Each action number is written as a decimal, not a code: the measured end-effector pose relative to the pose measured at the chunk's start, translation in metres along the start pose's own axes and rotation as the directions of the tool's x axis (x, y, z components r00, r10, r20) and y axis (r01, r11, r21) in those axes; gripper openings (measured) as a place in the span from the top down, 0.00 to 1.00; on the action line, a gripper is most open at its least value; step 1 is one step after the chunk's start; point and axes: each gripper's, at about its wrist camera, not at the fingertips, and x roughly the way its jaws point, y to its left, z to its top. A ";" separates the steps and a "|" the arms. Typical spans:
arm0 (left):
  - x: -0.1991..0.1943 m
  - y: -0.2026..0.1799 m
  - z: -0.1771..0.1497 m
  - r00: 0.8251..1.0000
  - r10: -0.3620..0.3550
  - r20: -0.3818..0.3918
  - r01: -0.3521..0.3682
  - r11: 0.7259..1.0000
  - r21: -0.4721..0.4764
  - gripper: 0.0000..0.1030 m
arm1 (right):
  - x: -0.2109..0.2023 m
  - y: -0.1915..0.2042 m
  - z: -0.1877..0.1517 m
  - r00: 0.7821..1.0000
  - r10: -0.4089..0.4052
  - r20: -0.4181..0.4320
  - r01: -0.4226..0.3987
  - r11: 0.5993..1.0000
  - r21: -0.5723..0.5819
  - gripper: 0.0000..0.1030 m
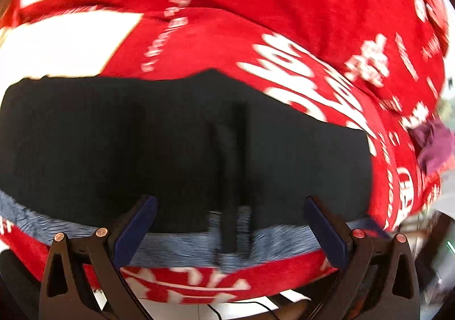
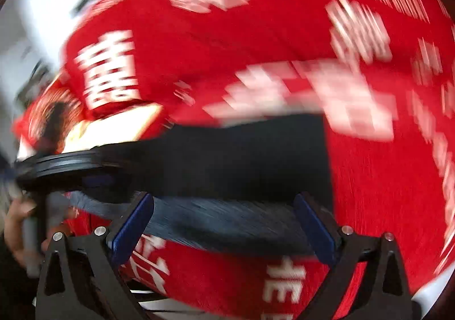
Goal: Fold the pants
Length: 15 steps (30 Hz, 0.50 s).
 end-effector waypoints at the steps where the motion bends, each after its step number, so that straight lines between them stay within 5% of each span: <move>1: 0.001 -0.010 -0.001 1.000 -0.001 -0.003 0.001 1.000 0.024 0.00 | 0.013 -0.024 -0.006 0.998 0.044 -0.047 -0.039 0.994 0.099 0.04; 3: 0.003 -0.030 -0.006 1.000 0.002 -0.014 -0.001 0.997 0.077 0.00 | 0.010 -0.039 -0.014 0.993 0.117 0.000 -0.116 0.980 0.160 0.04; 8: 0.007 -0.057 -0.020 0.997 -0.061 -0.048 0.068 0.984 0.167 0.00 | -0.025 -0.031 -0.014 0.986 0.157 0.054 -0.162 0.980 0.118 0.03; 15: 0.050 -0.031 -0.023 0.991 0.076 -0.111 -0.060 0.988 0.144 0.00 | -0.024 -0.037 -0.003 0.998 -0.057 0.031 0.056 0.998 0.042 0.03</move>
